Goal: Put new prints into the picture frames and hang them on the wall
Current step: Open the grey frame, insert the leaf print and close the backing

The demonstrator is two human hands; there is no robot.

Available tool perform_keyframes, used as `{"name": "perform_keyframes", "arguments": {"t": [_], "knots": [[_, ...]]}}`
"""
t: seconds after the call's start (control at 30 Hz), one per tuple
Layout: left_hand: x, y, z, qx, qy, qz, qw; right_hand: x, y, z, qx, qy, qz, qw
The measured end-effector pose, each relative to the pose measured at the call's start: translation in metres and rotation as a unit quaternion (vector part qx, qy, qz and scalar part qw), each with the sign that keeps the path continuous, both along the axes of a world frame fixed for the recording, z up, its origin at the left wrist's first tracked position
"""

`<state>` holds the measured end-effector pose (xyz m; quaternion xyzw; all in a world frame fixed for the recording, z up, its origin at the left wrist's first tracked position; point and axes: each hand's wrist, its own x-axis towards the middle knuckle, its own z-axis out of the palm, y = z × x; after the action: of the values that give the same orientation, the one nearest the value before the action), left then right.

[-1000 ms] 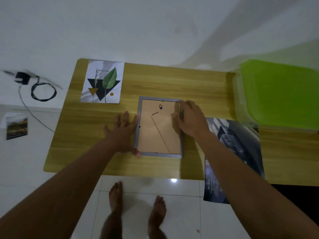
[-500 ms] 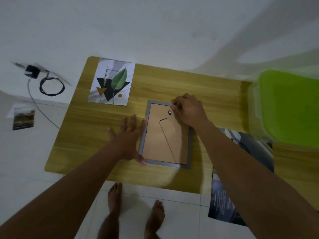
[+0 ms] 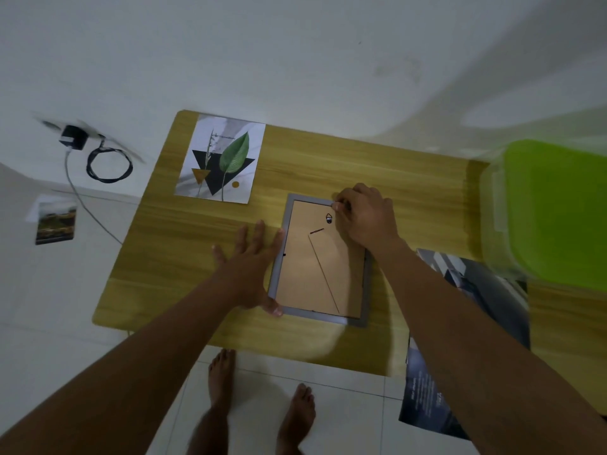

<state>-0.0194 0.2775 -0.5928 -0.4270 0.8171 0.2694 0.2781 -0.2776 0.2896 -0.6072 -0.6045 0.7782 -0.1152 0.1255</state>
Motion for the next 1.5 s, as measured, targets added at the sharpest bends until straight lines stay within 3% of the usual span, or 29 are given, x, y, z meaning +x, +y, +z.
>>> {"name": "perform_keyframes", "arguments": {"t": [0.2,0.33,0.47,0.9,1.33,1.5], "knots": [[0.001,0.000,0.005,-0.009,0.012,-0.001,1.000,0.024,0.026,0.006,-0.024,0.020,0.095,0.995],[0.006,0.001,0.003,-0.037,0.034,0.000,0.999,0.051,0.038,-0.004,0.041,0.029,0.157,0.986],[0.006,-0.005,0.002,-0.080,0.025,-0.004,0.996,0.061,0.039,-0.009,0.039,0.021,0.124,0.991],[0.009,-0.009,-0.005,-0.085,0.011,-0.018,0.996,0.071,0.030,-0.018,-0.034,0.042,0.071,0.996],[0.010,-0.010,-0.006,-0.077,0.009,-0.019,0.997,0.077,0.029,-0.012,-0.011,0.017,0.063,0.998],[0.010,-0.011,-0.002,-0.056,0.010,-0.013,0.998,0.081,0.053,0.012,0.008,0.013,-0.042,0.999]]}}
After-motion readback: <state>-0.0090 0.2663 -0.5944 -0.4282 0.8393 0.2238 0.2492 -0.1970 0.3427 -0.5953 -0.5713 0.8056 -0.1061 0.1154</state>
